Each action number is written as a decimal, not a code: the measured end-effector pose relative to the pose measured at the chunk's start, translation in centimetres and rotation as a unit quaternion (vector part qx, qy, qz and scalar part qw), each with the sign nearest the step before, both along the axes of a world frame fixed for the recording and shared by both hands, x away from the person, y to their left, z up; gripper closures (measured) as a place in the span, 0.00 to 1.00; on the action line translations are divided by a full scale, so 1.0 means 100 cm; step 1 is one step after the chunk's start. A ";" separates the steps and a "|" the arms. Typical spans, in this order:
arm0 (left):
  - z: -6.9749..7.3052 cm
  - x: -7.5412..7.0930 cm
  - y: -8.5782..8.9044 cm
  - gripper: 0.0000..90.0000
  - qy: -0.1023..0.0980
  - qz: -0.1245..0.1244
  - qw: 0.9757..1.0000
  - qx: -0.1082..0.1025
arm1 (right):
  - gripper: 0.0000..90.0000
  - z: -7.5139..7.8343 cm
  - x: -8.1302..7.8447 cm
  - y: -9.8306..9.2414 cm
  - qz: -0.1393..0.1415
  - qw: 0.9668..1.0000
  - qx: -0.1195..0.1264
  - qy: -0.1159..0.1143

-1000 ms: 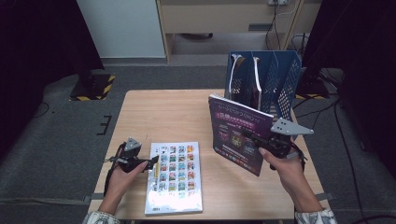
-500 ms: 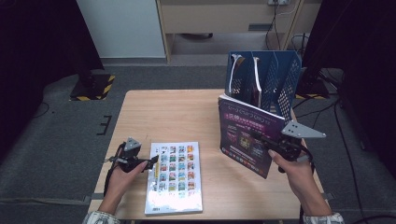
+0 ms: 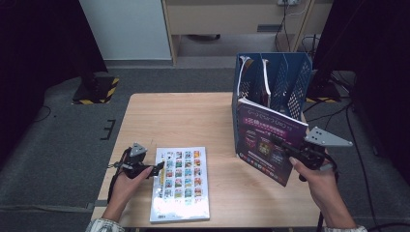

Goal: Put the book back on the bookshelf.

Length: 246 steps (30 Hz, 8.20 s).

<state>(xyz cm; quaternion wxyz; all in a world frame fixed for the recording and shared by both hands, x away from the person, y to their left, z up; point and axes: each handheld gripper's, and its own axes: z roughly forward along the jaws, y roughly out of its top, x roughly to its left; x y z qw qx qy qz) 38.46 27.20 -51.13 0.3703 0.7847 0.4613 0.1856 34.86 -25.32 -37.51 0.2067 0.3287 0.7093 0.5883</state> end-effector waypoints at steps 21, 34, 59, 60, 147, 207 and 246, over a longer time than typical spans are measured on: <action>0.001 -0.001 0.001 0.06 -0.003 0.003 1.000 0.004 | 0.94 0.001 -0.014 -0.032 -0.037 0.999 -0.001 0.000; 0.001 -0.001 0.001 0.06 -0.002 0.003 1.000 0.003 | 0.94 0.001 -0.016 -0.048 -0.058 0.998 0.005 -0.001; 0.001 -0.001 0.001 0.06 -0.003 0.004 1.000 0.003 | 0.94 0.026 -0.019 -0.071 -0.105 0.994 0.010 -0.011; 0.001 -0.001 0.001 0.06 -0.003 0.004 1.000 0.003 | 0.94 0.026 -0.019 -0.071 -0.105 0.994 0.010 -0.011; 0.001 0.000 0.005 0.06 -0.004 0.010 1.000 -0.004 | 0.94 0.037 0.157 -0.019 -0.263 0.965 0.001 0.014; 0.001 0.000 0.005 0.06 -0.009 0.008 1.000 0.000 | 0.93 -0.012 0.164 0.000 -0.262 0.965 -0.016 0.004; 0.001 0.000 0.003 0.07 -0.009 0.008 1.000 0.000 | 0.91 -0.009 0.158 0.005 -0.206 0.977 -0.028 0.040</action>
